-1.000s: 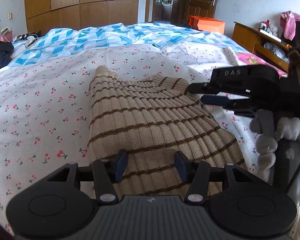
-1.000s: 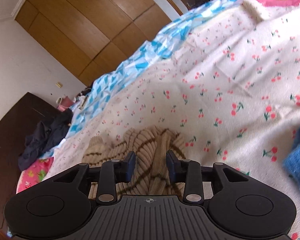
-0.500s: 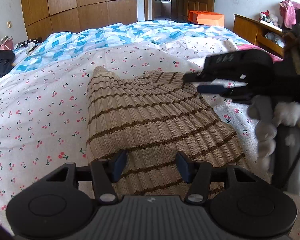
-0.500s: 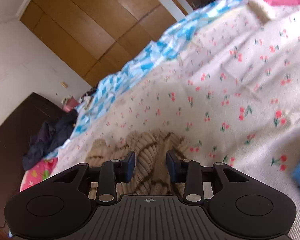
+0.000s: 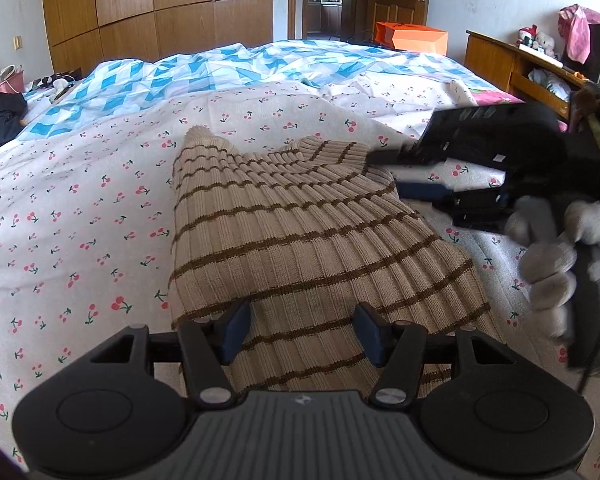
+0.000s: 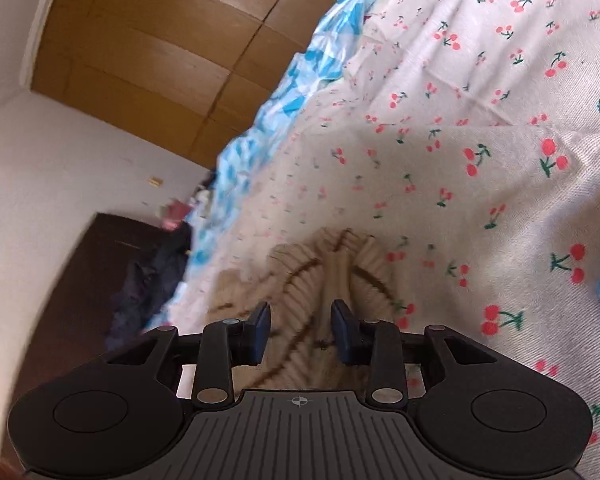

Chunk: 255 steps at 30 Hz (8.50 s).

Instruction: Fold small clothes

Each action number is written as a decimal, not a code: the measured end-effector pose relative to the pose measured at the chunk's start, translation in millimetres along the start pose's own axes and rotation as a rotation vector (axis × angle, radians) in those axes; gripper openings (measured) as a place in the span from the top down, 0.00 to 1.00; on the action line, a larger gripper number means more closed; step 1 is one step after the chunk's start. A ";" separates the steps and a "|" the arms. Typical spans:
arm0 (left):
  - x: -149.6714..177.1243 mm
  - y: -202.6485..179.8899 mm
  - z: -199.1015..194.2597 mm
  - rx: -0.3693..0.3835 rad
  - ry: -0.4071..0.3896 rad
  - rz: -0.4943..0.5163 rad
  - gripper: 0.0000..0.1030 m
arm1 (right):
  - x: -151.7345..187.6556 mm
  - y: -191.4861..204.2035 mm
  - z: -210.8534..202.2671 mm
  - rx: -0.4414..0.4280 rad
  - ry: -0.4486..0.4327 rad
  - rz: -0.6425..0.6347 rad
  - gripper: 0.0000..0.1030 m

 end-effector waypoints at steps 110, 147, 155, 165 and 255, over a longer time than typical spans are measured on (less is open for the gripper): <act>67.3 39.4 -83.0 -0.014 -0.013 -0.169 0.37 | 105.5 45.5 -90.2 0.550 0.022 -0.584 0.76; 97.5 7.1 -88.6 -0.069 0.061 -0.033 0.22 | 203.1 64.3 -135.5 0.523 -0.027 -0.723 0.69; 97.3 8.9 -89.1 -0.062 0.057 -0.045 0.22 | 203.0 63.5 -135.9 0.536 -0.031 -0.725 0.65; 98.0 7.8 -88.3 -0.062 0.060 -0.042 0.21 | 200.9 61.8 -135.8 0.538 -0.039 -0.708 0.65; 51.2 30.5 -89.6 -0.086 0.069 -0.080 0.21 | 156.4 65.4 -135.7 0.493 -0.128 -0.593 0.39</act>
Point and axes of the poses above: each gripper's, at about its wrist camera, not at the fingertips, and z roughly the way its jaws point, y to its left, x to its underside, the point moved 5 cm from there along z, roughly the way its jaws point, and after that the axes turned 8 degrees about -y, right-handed, at the moved point
